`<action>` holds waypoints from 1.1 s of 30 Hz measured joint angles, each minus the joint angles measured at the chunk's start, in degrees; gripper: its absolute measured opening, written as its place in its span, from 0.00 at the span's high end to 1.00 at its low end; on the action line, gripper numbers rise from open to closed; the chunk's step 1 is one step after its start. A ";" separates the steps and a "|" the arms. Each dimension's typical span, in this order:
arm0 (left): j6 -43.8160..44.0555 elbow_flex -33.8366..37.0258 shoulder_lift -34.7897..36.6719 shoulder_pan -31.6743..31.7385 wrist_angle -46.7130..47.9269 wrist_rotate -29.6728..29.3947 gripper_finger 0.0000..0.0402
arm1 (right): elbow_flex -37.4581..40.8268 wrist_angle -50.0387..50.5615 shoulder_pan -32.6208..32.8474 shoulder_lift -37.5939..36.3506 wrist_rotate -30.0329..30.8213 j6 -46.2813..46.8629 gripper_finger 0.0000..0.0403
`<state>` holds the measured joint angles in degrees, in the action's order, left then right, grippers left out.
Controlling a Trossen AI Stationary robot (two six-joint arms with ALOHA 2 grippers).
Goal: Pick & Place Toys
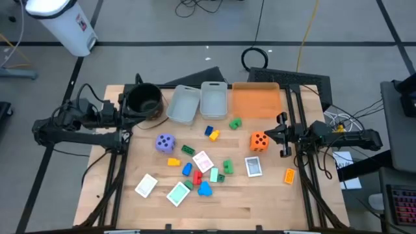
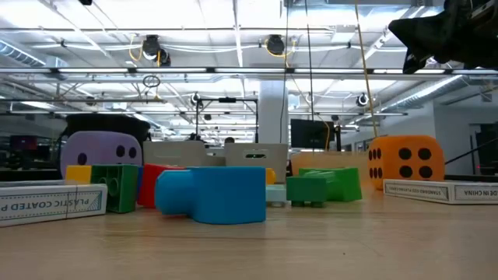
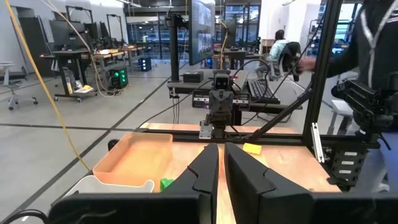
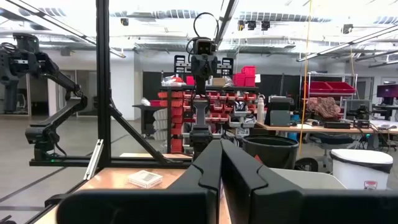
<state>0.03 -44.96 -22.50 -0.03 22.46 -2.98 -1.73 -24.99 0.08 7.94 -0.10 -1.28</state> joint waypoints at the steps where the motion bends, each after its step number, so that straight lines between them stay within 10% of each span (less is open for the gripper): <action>1: 0.00 0.01 -0.01 0.00 0.00 0.00 0.91 | 0.00 -0.01 0.01 0.00 0.01 0.00 0.99; 33: 0.00 0.00 0.02 0.00 0.00 -0.01 0.91 | -2.49 -1.34 -0.05 0.47 5.10 7.37 0.99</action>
<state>0.03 -44.96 -22.48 -0.03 22.46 -3.00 -4.22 -26.33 0.02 8.41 5.00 6.09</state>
